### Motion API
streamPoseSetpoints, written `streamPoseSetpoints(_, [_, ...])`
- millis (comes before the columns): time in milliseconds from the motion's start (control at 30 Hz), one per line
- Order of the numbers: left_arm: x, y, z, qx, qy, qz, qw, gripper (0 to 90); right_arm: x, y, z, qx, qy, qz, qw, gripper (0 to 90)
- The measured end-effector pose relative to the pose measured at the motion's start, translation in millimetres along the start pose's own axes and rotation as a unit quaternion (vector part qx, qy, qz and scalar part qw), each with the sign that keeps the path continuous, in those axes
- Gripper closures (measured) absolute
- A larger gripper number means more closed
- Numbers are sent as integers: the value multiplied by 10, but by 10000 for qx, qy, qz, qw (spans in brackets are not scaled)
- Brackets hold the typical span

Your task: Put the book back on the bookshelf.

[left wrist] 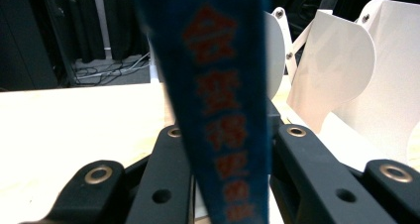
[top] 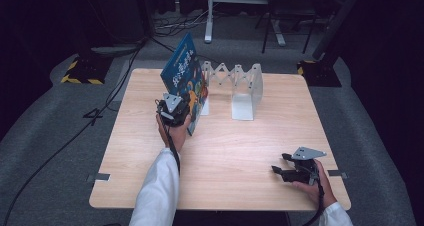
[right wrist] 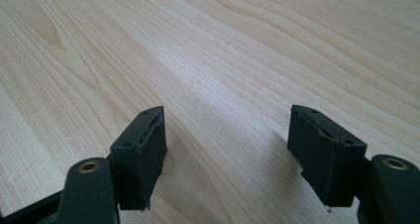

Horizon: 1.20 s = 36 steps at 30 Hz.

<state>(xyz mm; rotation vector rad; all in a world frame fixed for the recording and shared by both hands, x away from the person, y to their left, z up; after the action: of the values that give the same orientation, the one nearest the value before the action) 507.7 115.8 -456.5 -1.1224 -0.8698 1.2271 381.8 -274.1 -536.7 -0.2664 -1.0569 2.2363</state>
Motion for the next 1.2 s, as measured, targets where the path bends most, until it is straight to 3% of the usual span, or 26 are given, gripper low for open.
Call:
streamPoseSetpoints(400, [-77,134,111,12,-140,-563,9983,705,-1,1,0,5,-5,0,10000,316])
streamPoseSetpoints(500, [-98,165,115,53,-133,-593,9981,693,-2,-1,-3,-2,-20,10,10000,316])
streamPoseSetpoints(600, [-167,207,115,103,-140,-789,9967,651,0,1,-3,-4,-19,2,10000,316])
streamPoseSetpoints(733, [-161,219,106,89,-83,-668,9977,652,0,1,-3,-4,-24,5,10000,315])
streamPoseSetpoints(867, [-154,211,108,98,-51,-748,9971,644,0,2,-1,2,-21,6,10000,314])
streamPoseSetpoints(1000, [-134,192,121,47,11,-672,9977,631,0,3,-1,1,-22,7,10000,314])
streamPoseSetpoints(1200, [-90,149,159,62,105,-724,9973,626,0,2,-2,-4,-27,6,10000,314])
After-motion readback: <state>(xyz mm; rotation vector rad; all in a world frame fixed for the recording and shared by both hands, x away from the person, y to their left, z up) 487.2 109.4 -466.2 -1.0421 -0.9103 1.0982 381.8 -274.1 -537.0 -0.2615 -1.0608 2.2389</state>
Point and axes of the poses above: each handheld gripper's, and its own axes: z roughly backward along the jaws, y roughly out of its underside, x roughly to its left, the point moved 5 cm from there along -z, roughly forward along the jaws, and after that the axes turned 8 degrees about -y, right-handed, at the moved point
